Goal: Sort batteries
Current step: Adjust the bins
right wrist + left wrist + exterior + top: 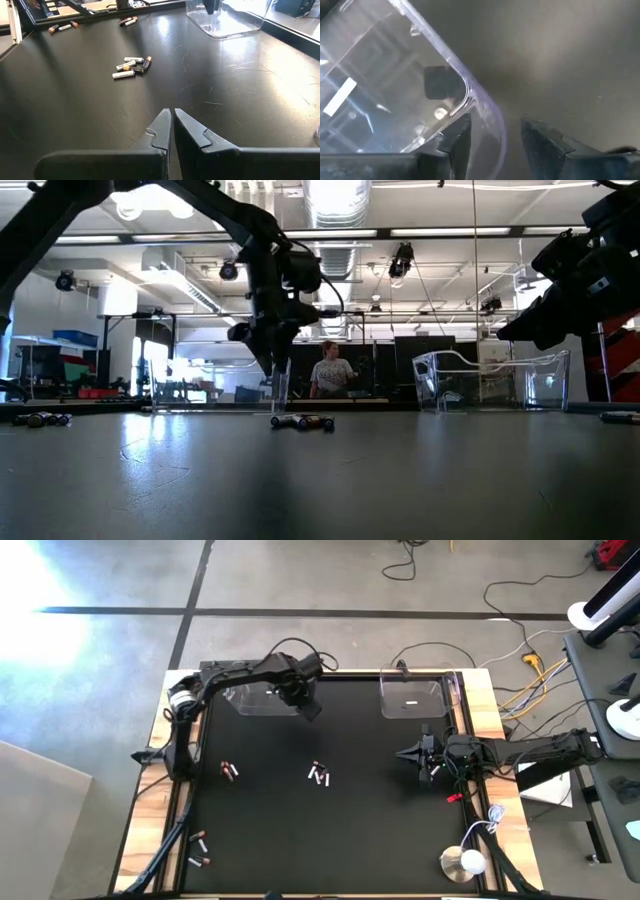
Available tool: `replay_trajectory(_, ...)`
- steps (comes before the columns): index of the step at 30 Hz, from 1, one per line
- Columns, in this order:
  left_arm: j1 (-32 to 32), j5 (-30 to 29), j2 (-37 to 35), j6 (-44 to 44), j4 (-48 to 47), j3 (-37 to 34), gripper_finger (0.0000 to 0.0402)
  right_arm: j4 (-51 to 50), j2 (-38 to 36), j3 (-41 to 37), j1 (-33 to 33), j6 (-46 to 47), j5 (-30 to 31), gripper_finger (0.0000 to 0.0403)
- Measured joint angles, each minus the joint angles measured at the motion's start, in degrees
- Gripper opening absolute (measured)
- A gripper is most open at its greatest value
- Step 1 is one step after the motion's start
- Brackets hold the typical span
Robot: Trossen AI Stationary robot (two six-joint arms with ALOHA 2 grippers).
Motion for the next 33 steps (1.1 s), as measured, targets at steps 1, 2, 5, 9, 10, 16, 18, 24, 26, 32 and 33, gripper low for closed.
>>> replay_trajectory(1, -0.47, 0.2, 0.6, 0.18, -0.11, 0.49, 0.0136, -0.02, -0.02, -0.02, 0.02, 0.0, 0.0, 0.0013)
replay_trajectory(2, -0.97, 0.31, 1.14, 0.53, -0.24, 1.06, 0.0124, 0.0, -0.02, 0.0, 0.02, -0.02, 0.0, 0.0013)
replay_trajectory(5, -2.1, 0.6, 2.84, 1.59, -0.35, 3.14, 0.0074, -0.02, -0.02, -0.01, 0.0, 0.0, 0.0, 0.0013)
replay_trajectory(9, -3.07, -0.26, 4.74, 3.0, -2.1, 5.87, 0.001, -0.02, -0.02, -0.01, 0.01, 0.0, -0.01, 0.0013)
replay_trajectory(10, -3.28, -0.43, 4.93, 3.84, -2.7, 6.6, 0.0009, -0.01, -0.02, -0.01, 0.02, 0.0, 0.0, 0.0013)
replay_trajectory(16, -7.15, -0.78, 5.02, 12.34, -11.53, 11.63, 0.0002, -0.02, -0.02, 0.0, 0.02, 0.0, 0.0, 0.0013)
replay_trajectory(18, -8.98, -0.55, 4.89, 16.32, -16.4, 14.72, 0.0002, -0.02, -0.02, 0.0, 0.02, 0.0, 0.0, 0.0013)
replay_trajectory(24, -17.37, -0.89, 4.53, 32.45, -30.07, 23.71, 0.0001, -0.01, -0.02, -0.02, 0.02, 0.0, -0.01, 0.0013)
replay_trajectory(26, -20.44, -0.99, 3.64, 36.24, -31.7, 24.3, 0.0001, -0.02, -0.02, -0.01, 0.01, 0.0, 0.0, 0.0013)
replay_trajectory(32, -27.03, -11.43, -2.33, 42.87, -29.54, 19.94, 0.0, 0.01, -0.02, 0.0, 0.0, 0.0, 0.01, 0.0013)
replay_trajectory(33, -27.53, -12.97, -3.24, 43.8, -28.88, 18.68, 0.0, 0.0, -0.02, -0.02, 0.0, 0.0, 0.01, 0.0013)
